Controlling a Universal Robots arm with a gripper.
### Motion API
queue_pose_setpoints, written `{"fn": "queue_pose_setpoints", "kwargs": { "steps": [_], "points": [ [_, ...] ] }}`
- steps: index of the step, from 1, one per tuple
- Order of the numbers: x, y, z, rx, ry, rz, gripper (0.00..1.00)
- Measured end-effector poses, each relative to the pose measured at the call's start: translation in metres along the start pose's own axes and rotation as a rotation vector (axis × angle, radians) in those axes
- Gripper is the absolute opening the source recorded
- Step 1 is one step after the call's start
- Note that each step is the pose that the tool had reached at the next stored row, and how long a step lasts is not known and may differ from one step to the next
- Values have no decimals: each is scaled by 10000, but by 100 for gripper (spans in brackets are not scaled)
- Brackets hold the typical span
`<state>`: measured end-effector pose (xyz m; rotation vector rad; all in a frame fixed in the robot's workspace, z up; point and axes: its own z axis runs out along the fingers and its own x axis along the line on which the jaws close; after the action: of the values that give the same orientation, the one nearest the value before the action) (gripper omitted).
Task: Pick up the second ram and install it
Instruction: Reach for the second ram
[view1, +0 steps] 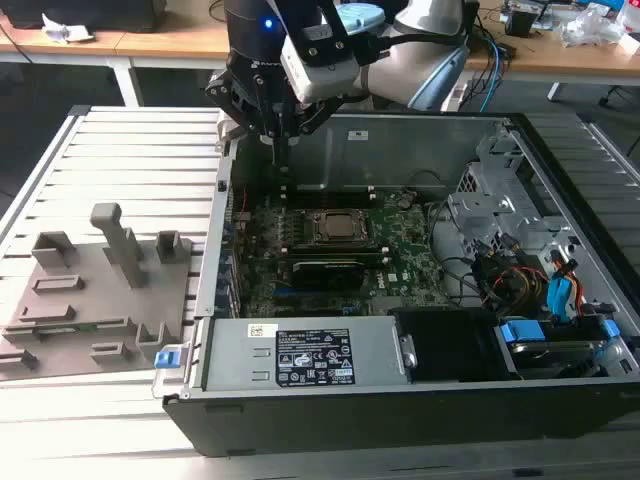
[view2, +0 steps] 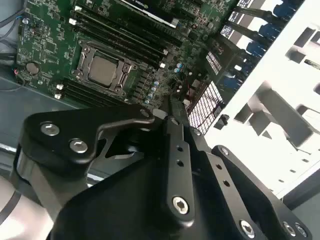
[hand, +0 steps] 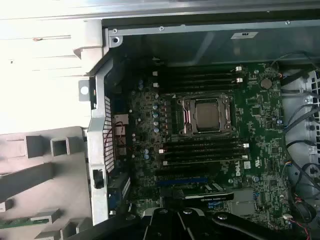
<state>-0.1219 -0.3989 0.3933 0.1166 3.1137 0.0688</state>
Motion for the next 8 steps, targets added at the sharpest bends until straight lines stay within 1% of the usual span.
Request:
{"fn": "queue_pose_setpoints", "kwargs": {
  "steps": [1,2,3,4,6,8],
  "points": [
    [5,0,0,-1,-1,1,11],
    [27,-3,-1,0,0,1,11],
    [88,-7,-2,-2,0,1,11],
    [129,-10,-4,-1,-2,0,11],
    [249,-18,-6,-3,-6,1,11],
    [327,-24,-9,-2,-7,-2,11]
  ]
}}
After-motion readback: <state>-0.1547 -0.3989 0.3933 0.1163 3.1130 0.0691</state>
